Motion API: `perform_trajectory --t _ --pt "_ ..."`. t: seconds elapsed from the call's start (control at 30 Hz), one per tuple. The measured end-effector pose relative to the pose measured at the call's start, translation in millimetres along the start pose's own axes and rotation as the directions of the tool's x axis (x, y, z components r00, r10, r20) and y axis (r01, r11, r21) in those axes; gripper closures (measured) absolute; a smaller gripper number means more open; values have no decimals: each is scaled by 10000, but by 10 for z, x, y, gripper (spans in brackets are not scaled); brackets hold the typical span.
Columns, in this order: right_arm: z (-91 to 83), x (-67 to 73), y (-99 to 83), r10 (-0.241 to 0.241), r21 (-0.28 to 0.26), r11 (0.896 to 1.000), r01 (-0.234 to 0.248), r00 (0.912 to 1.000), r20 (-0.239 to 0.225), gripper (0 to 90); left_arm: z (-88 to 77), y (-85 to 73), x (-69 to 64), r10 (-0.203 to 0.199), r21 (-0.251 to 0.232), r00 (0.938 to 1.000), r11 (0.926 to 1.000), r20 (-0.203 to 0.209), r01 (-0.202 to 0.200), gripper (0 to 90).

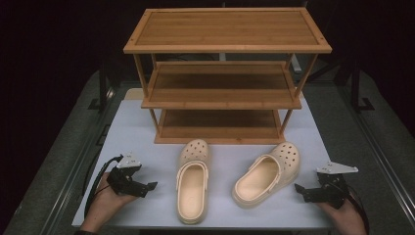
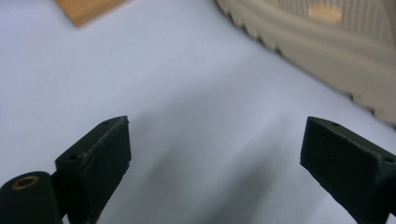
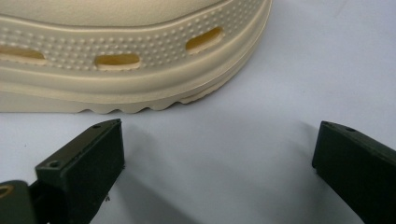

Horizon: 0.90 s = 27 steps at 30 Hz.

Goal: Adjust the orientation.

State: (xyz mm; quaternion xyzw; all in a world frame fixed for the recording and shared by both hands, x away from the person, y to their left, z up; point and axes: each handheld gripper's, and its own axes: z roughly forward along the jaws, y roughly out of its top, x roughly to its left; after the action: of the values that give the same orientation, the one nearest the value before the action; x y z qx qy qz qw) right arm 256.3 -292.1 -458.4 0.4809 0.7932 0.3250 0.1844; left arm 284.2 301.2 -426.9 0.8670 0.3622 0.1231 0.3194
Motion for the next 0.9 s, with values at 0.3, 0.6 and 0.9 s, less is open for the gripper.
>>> perform_trajectory --t 0.3,0.6,0.9 --pt "2 2 10 31 92 10000 -31 10000 16 19 72 -209 24 15 162 9995 9999 -326 -10 0" --pt "2 0 9 59 75 10000 -59 10000 -8 19 69 -304 24 69 -554 9993 9984 -373 -90 0" --pt "-95 -23 56 376 233 9990 -378 9992 99 185 70 -302 26 46 -548 9993 9985 -368 -66 0"
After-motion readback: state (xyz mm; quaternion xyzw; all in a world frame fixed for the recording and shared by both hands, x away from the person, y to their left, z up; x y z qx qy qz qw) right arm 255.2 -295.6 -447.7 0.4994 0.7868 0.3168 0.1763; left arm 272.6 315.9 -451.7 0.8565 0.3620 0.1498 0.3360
